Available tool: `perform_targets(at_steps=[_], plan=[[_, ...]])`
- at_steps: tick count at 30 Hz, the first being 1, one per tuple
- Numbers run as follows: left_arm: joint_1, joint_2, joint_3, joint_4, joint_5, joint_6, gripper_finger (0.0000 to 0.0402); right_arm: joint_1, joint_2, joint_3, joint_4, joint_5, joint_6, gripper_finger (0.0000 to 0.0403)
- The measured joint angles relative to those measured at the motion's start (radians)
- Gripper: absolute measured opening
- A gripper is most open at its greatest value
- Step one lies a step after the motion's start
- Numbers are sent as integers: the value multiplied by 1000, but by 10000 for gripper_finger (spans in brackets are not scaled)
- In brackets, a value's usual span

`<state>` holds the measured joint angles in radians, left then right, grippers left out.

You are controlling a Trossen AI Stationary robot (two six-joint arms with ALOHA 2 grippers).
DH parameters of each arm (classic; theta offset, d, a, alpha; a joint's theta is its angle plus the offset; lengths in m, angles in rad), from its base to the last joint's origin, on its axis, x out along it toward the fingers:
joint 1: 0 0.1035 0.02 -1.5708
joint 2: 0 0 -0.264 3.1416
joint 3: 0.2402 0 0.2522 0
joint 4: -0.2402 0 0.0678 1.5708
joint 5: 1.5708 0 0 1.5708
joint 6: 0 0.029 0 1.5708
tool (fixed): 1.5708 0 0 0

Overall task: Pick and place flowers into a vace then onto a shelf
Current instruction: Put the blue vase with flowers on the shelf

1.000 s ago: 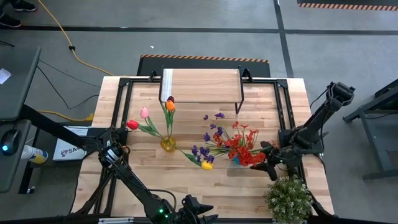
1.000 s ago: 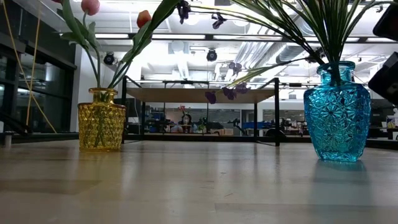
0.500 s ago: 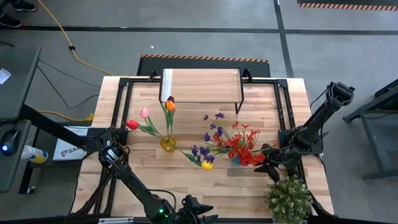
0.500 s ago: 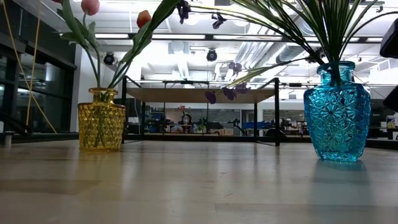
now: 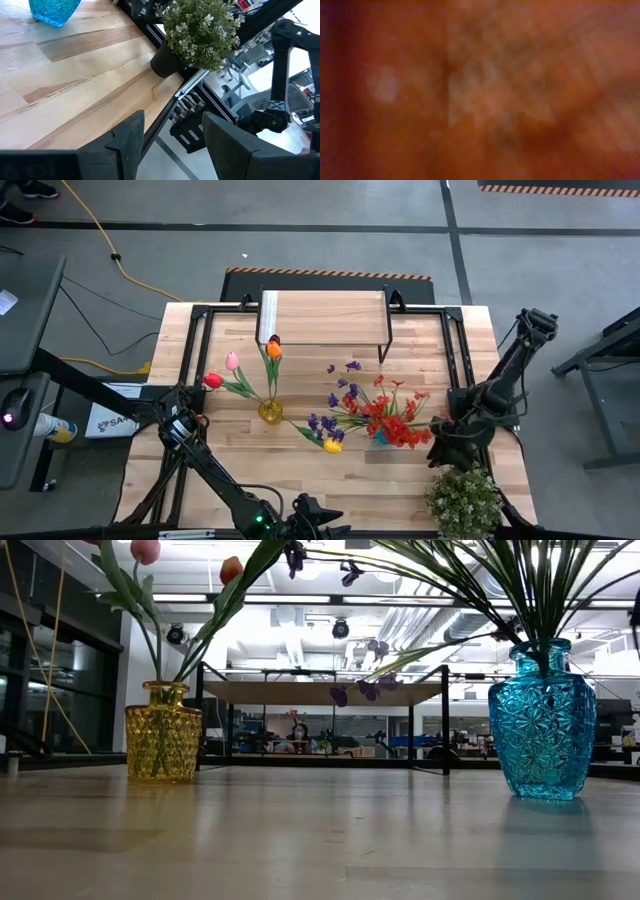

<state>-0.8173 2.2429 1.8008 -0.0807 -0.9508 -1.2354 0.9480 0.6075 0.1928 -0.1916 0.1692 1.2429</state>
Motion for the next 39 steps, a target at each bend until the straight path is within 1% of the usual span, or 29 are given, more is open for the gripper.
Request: perform_targets(at_steps=[4, 8, 12, 15, 17, 22, 24, 30, 31, 33, 36, 39], plan=[[0, 0, 0, -6, 0, 0, 232, 70, -90, 0, -68, 69, 54, 142], [0, 0, 0, -20, 0, 0, 232, 123, -171, 0, -59, 165, 57, 142], [0, 0, 0, -30, 0, 0, 232, 159, -217, 0, -92, 163, 84, 142], [0, 0, 0, -29, 0, 0, 232, 184, -225, 0, -139, 165, 130, 142], [0, 0, 0, -29, 0, 0, 232, 196, -221, 0, -171, 192, 146, 142], [0, 0, 1, -28, -1, 0, 232, 196, -221, 0, -152, 393, 98, 142], [0, 0, 0, -28, -2, 0, 232, 185, -220, 0, -155, 438, 78, 142], [13, 0, 0, -27, -1, 0, 232, 138, -194, 0, -151, 472, 63, 142], [14, 0, 0, -27, -1, 0, 232, 132, -181, -2, -132, 478, 60, 142], [20, 0, 0, -27, 1, 0, 232, 122, -154, -27, -32, 506, 38, 142], [21, 0, 0, -26, 3, 0, 232, 115, -110, -87, 132, 543, 7, 142], [19, 0, 0, -26, 4, -1, 232, 112, -77, -155, 273, 558, -11, 142]])
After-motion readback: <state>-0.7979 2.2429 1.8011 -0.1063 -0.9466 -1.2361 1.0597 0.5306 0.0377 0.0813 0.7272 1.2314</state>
